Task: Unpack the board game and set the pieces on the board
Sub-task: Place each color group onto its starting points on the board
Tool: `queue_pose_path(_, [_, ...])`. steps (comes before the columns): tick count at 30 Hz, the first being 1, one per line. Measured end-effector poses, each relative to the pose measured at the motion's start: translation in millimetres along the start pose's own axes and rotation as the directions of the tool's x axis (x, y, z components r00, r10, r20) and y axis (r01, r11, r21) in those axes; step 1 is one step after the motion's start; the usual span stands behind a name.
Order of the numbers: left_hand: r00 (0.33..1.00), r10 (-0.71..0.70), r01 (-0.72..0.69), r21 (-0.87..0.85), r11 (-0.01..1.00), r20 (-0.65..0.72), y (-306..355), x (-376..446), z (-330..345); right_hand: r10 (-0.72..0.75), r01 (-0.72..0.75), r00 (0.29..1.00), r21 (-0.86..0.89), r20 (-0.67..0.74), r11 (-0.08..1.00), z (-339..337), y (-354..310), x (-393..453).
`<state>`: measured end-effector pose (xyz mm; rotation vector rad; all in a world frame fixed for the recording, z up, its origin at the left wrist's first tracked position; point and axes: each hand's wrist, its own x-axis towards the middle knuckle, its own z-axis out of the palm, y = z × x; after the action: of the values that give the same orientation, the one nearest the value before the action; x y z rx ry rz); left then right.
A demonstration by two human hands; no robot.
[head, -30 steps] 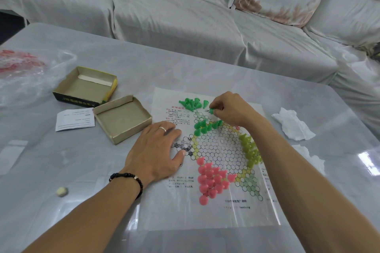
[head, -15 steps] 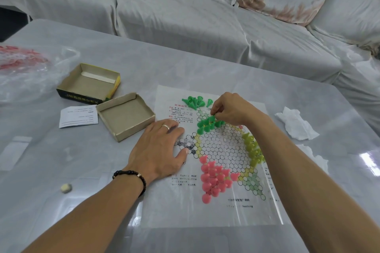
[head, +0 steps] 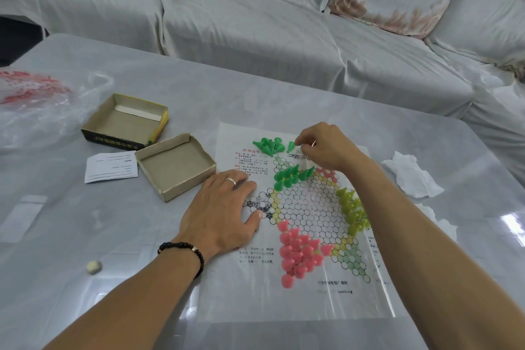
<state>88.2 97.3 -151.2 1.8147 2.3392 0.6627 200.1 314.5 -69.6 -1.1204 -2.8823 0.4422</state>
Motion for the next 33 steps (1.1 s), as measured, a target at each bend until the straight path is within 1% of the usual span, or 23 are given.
queue_pose_path(4, [1.000,-0.003,0.003,-0.002,1.000,0.001,0.1,-1.0,0.6,0.036,-0.036,0.998,-0.004,-0.047,0.999,11.9,1.0,13.8])
queue_pose_path(8, [1.000,0.001,-0.001,-0.005,1.000,-0.009,-0.7,-0.4,1.5,0.049,-0.049,0.999,-0.064,-0.011,0.997,25.3,-1.3,23.6])
queue_pose_path(11, [1.000,-0.002,0.002,-0.011,1.000,-0.009,-0.3,-0.7,1.5,0.086,-0.087,0.996,-0.082,-0.023,0.993,29.4,4.1,28.7])
queue_pose_path(13, [1.000,-0.003,0.003,-0.010,1.000,-0.006,-0.6,-0.8,1.8,0.083,-0.085,0.996,-0.081,-0.025,0.993,28.0,6.8,28.6])
queue_pose_path(15, [1.000,-0.004,0.004,-0.009,1.000,-0.004,-0.2,-0.8,1.8,0.076,-0.078,0.996,-0.030,-0.041,0.997,25.1,7.9,24.2])
queue_pose_path(19, [1.000,-0.004,0.004,0.001,1.000,-0.002,0.1,-0.6,1.6,0.088,-0.077,0.993,0.146,-0.075,0.986,25.1,12.2,15.8])
queue_pose_path(21, [1.000,-0.008,0.008,0.005,1.000,0.005,0.0,-0.3,2.0,0.086,-0.070,0.993,0.183,-0.085,0.981,26.3,14.3,12.9])
queue_pose_path(25, [1.000,-0.009,0.009,0.006,1.000,0.006,-0.1,-0.3,1.0,0.107,-0.085,0.990,0.221,-0.094,0.972,26.3,17.7,13.7])
queue_pose_path(29, [1.000,-0.004,0.004,0.007,1.000,0.010,0.5,-0.3,0.5,0.094,-0.084,0.994,0.165,-0.054,0.983,22.0,18.9,12.8])
queue_pose_path(33, [1.000,-0.005,0.005,0.008,1.000,0.010,0.3,-0.7,1.0,0.089,-0.081,0.994,0.131,-0.059,0.988,17.5,18.8,12.1])
